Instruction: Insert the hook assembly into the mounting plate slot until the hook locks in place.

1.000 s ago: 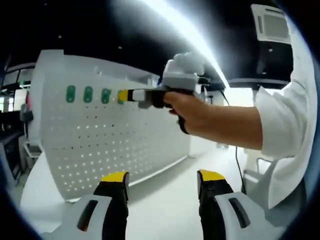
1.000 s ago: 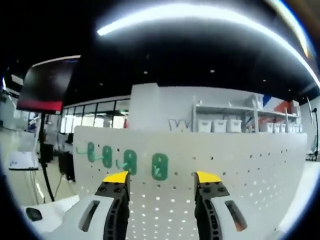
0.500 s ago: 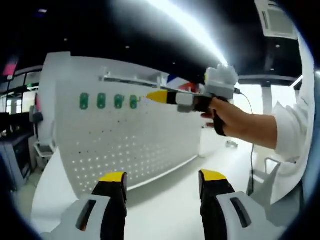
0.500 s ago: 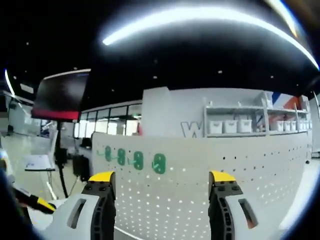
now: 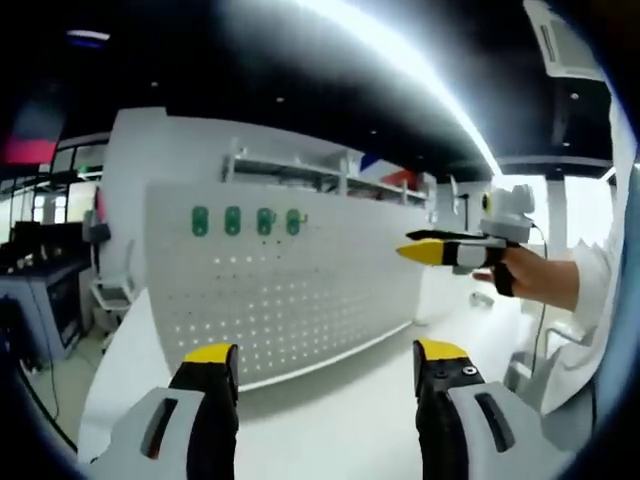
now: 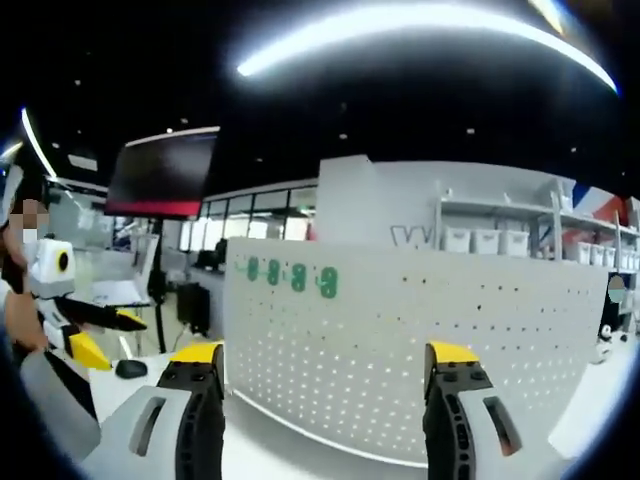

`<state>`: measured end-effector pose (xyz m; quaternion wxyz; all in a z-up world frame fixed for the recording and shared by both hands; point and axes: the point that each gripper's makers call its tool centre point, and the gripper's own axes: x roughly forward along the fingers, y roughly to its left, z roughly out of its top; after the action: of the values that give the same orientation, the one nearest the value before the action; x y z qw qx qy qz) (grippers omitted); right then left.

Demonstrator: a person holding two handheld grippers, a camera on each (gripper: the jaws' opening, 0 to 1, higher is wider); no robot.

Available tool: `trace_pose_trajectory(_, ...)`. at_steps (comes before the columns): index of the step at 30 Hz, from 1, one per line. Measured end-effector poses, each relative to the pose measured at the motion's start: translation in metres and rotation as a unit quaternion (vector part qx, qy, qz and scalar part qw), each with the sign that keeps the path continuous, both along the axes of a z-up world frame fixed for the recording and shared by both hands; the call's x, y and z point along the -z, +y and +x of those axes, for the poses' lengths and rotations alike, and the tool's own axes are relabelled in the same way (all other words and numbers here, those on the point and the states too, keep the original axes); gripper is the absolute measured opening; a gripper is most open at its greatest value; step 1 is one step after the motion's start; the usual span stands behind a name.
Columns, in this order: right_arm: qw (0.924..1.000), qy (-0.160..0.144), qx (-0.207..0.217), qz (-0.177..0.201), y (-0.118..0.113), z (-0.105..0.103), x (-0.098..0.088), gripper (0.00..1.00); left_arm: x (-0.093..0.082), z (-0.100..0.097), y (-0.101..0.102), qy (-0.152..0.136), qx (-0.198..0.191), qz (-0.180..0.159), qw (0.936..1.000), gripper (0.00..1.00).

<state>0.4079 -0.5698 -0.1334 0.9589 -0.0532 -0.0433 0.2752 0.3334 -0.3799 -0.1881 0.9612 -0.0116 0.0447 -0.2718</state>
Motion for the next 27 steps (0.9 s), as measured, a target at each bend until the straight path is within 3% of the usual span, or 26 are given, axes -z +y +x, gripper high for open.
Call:
trace_pose_trajectory(10, 0.9994, 0.031, -0.011, -0.012, -0.015, -0.033, 0.031, 0.85, 0.002, -0.006, 0.012, 0.002, -0.041, 0.003, 0.9992, 0.78)
trace_pose_trajectory(17, 0.9981, 0.062, -0.002, -0.008, -0.031, -0.044, 0.056, 0.85, 0.009, -0.008, 0.011, 0.011, -0.048, 0.001, 0.9988, 0.79)
trace_pose_trajectory(27, 0.9963, 0.086, -0.003, 0.005, -0.03, -0.054, 0.076, 0.85, 0.017, -0.01, 0.016, 0.016, -0.069, -0.012, 0.9974, 0.78)
